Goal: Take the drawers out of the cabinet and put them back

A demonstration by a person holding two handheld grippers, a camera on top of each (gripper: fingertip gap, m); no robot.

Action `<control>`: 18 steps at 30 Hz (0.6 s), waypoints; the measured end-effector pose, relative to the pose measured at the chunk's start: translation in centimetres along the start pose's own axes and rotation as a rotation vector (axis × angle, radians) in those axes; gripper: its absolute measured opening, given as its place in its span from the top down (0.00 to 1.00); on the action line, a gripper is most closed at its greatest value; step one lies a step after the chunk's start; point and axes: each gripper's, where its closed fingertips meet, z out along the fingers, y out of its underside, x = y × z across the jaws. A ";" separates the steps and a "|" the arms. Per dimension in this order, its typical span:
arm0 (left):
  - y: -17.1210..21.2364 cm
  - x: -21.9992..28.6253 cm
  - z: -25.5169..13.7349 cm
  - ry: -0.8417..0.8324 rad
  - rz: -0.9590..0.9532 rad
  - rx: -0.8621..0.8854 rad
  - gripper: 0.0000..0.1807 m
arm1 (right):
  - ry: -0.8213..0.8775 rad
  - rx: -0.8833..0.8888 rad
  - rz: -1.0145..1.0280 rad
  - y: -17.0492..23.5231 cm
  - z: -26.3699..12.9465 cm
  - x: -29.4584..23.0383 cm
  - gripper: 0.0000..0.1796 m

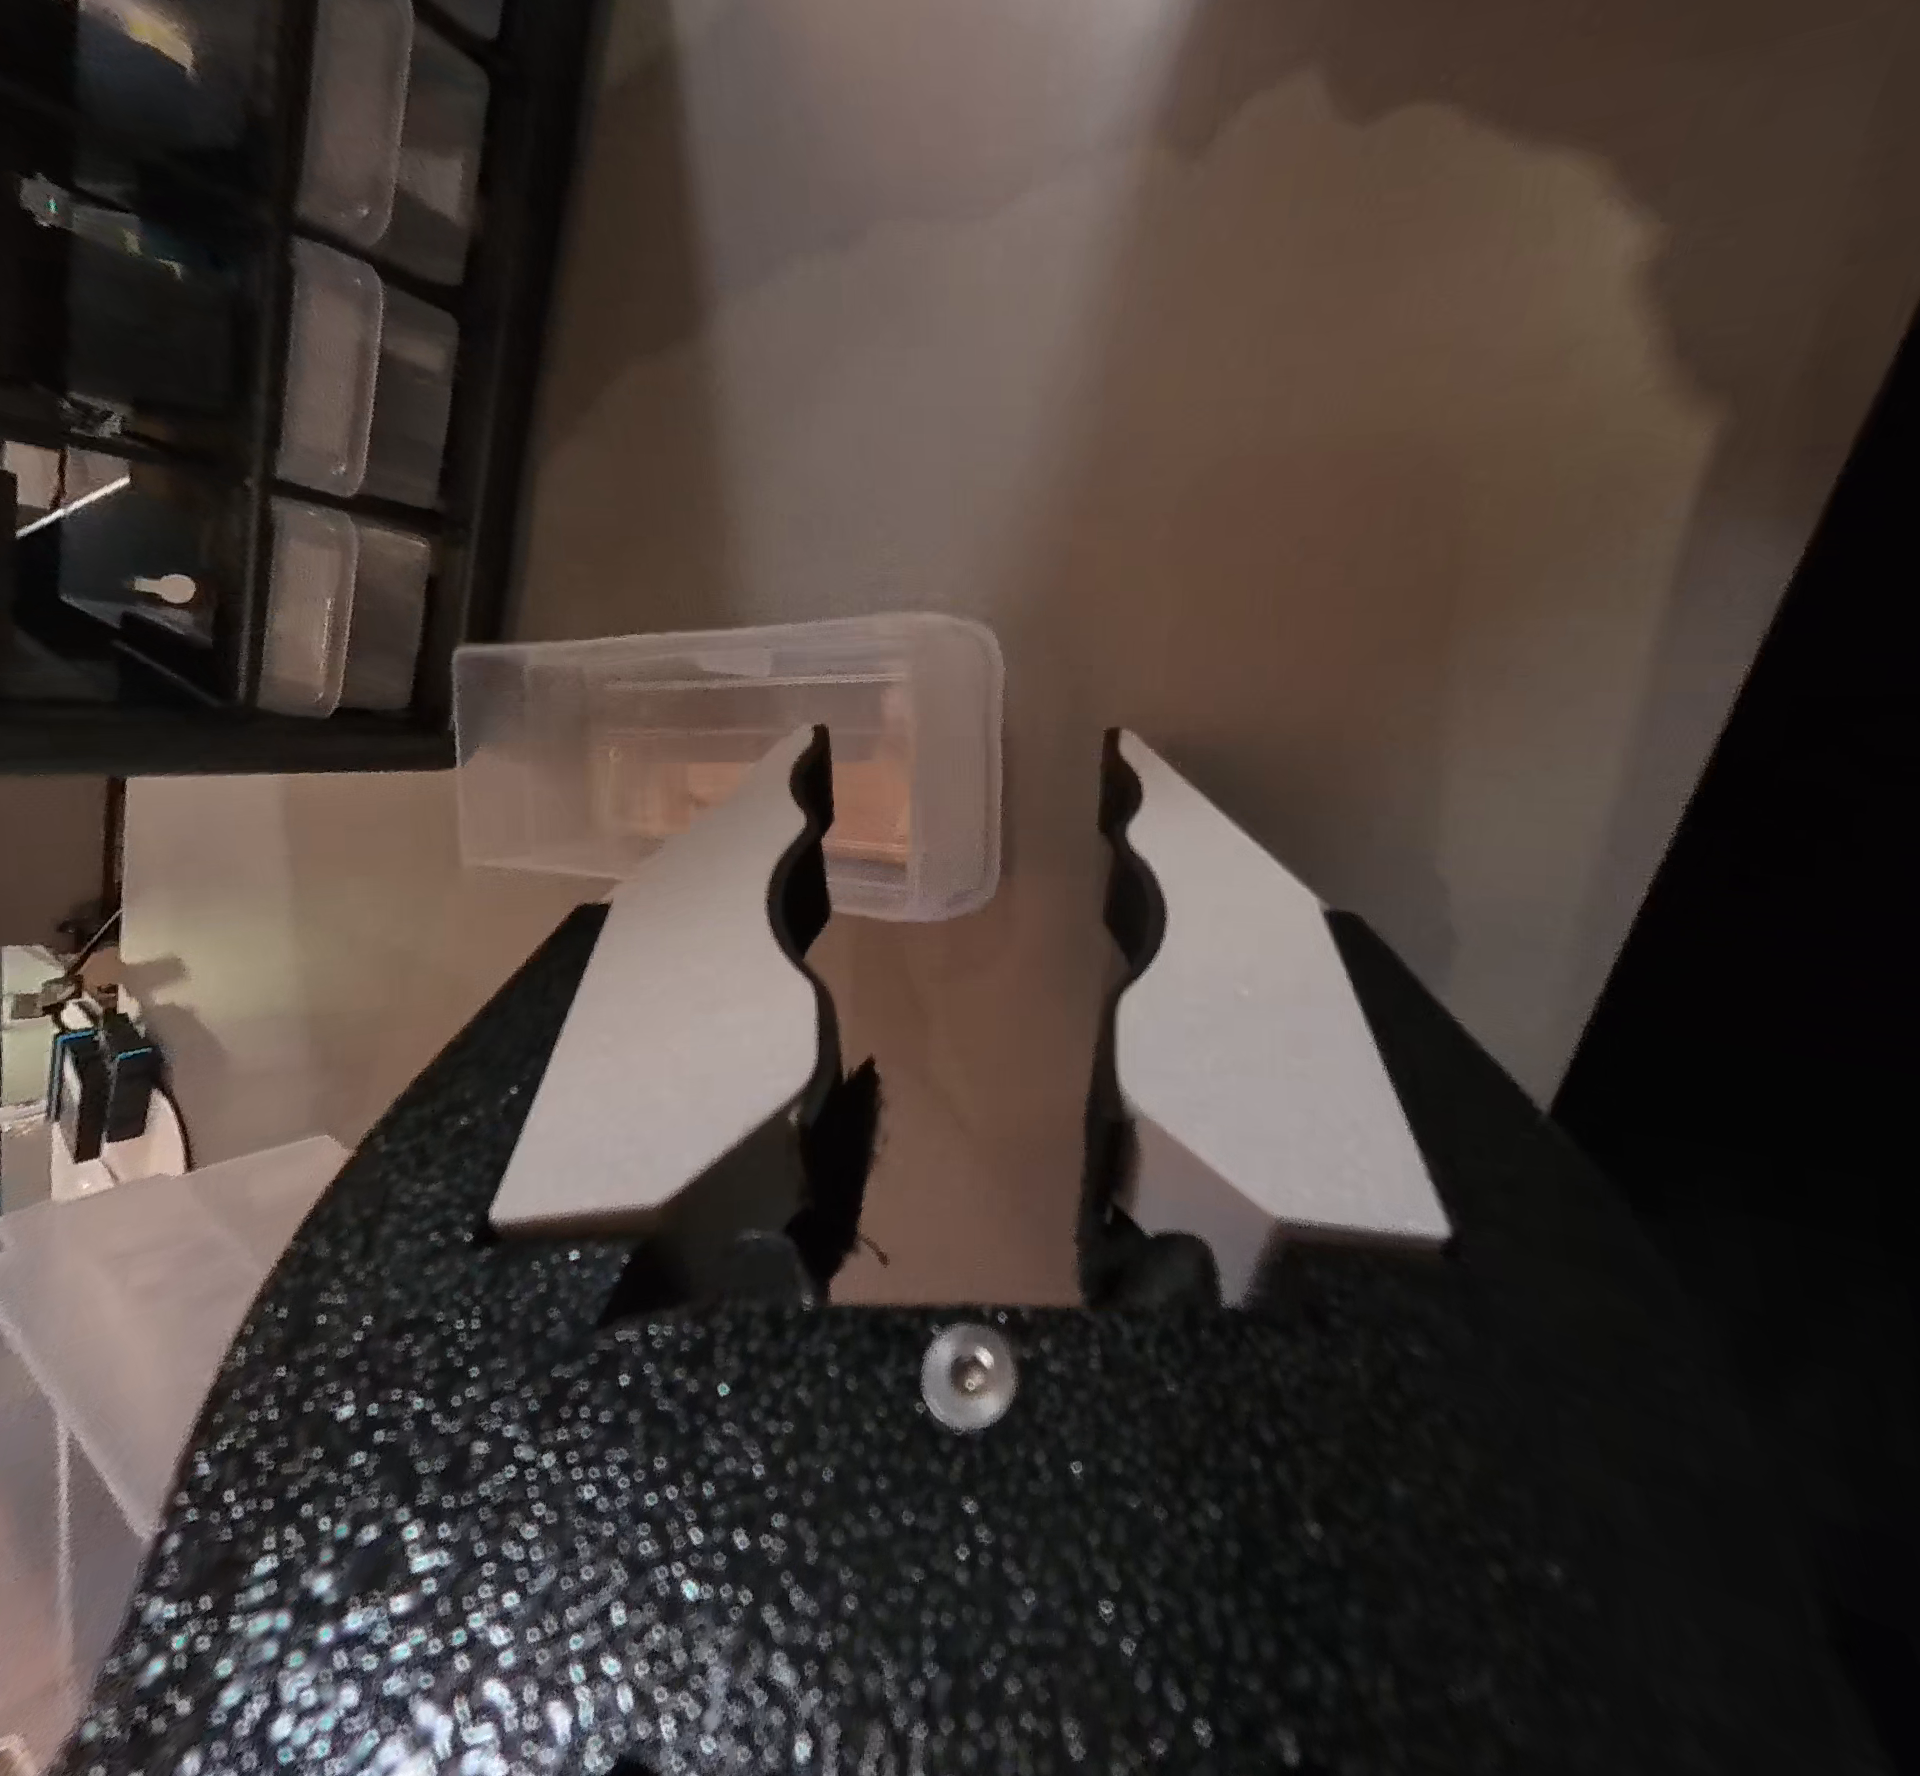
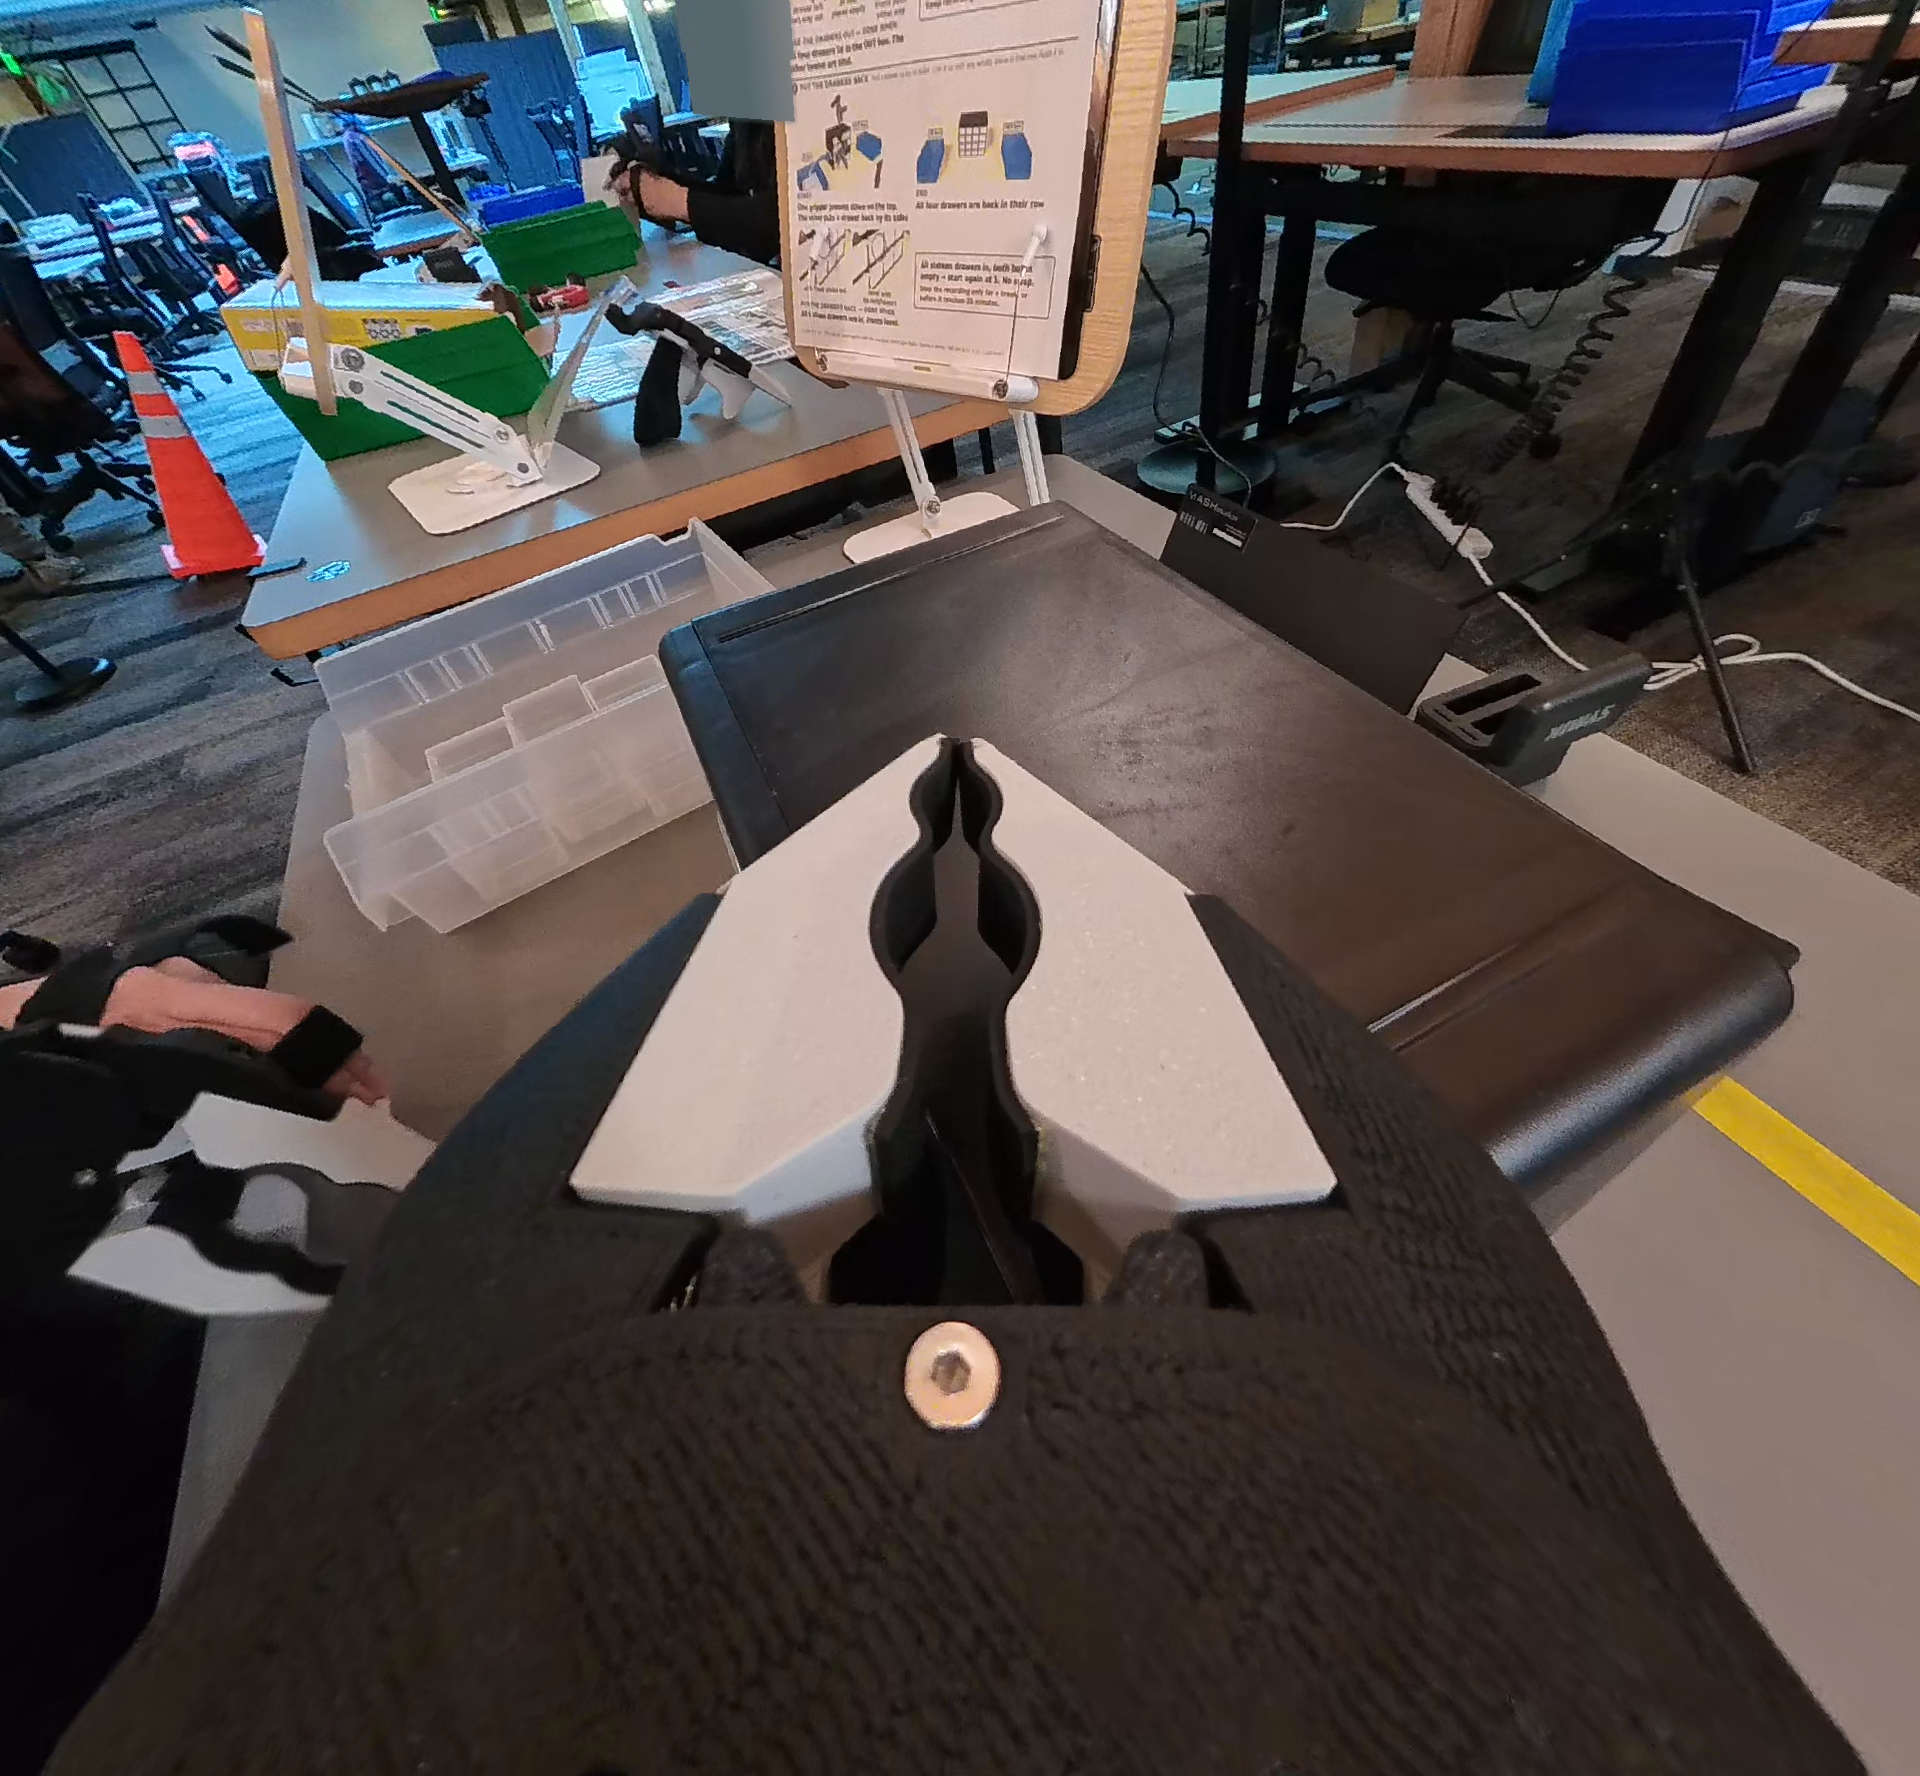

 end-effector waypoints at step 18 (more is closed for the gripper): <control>-1.1 -3.9 -3.0 -0.071 0.092 -0.015 0.91 | -0.015 0.006 0.008 0.0 -0.1 -0.1 1.00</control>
